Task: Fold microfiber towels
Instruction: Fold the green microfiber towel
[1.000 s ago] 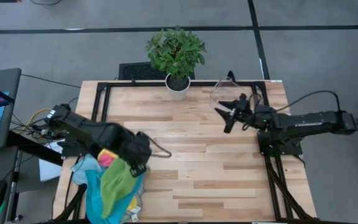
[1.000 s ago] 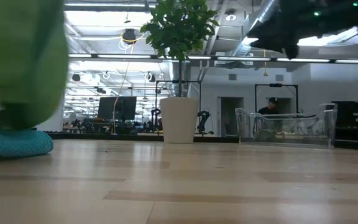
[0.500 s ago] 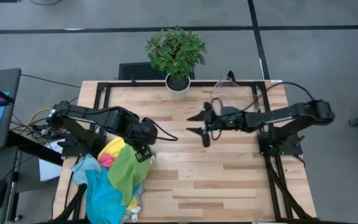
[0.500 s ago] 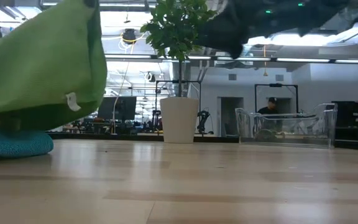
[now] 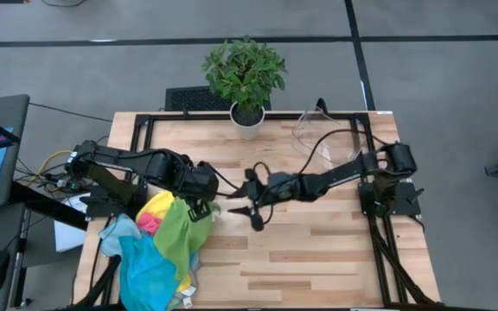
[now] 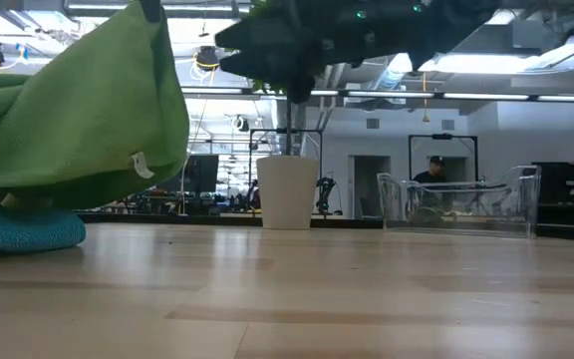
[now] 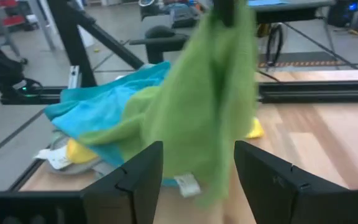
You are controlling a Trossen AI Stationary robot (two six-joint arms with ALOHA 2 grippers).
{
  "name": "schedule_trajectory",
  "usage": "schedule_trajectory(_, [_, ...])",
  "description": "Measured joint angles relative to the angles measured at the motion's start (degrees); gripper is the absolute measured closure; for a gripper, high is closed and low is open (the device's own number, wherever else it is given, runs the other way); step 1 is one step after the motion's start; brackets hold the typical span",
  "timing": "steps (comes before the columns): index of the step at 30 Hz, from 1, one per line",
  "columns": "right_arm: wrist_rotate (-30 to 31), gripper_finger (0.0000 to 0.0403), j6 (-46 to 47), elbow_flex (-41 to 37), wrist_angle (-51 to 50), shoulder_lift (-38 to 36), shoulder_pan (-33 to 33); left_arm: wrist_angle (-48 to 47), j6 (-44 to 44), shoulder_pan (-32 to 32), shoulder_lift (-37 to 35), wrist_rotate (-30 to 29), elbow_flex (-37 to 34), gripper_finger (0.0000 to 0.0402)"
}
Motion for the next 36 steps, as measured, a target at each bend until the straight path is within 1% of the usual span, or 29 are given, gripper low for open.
schedule_trajectory(4, [3.3,0.0177,0.0,2.5,0.1,2.8,0.3,0.0,0.0,-0.3,0.0,0.0,0.0,0.0401])
schedule_trajectory(9, [3.4,0.0178,0.3,4.4,0.1,4.7,0.3,0.2,0.2,-0.5,0.0,0.0,0.0,0.0401])
schedule_trajectory(12, [3.4,0.0178,2.1,4.6,1.7,6.8,0.3,0.3,0.2,-0.5,0.0,-0.8,0.0,0.0401])
schedule_trajectory(14, [3.2,0.0178,3.7,4.2,0.2,7.2,0.3,0.3,0.2,-0.5,0.0,-1.3,0.0,0.0401])
schedule_trajectory(16, [3.1,0.0178,4.5,4.8,1.7,8.7,0.3,0.4,0.3,-0.5,0.0,-1.5,0.0,0.0401])
schedule_trajectory(23, [5.1,0.0178,4.2,4.5,-0.9,10.7,-0.1,0.5,0.4,-0.5,0.0,-1.8,0.0,0.0401])
schedule_trajectory(28, [5.6,0.0178,4.2,4.9,0.3,11.9,-0.8,0.8,0.8,-0.5,0.0,-2.0,0.0,0.0401])
schedule_trajectory(32, [5.6,0.0195,4.2,4.8,0.5,12.2,-1.3,0.9,0.9,-0.5,0.0,-2.8,0.0,0.0401])
schedule_trajectory(36, [5.6,0.0229,4.2,4.8,0.5,12.2,-1.9,1.0,0.9,-0.5,0.0,-2.9,0.0,0.0401])
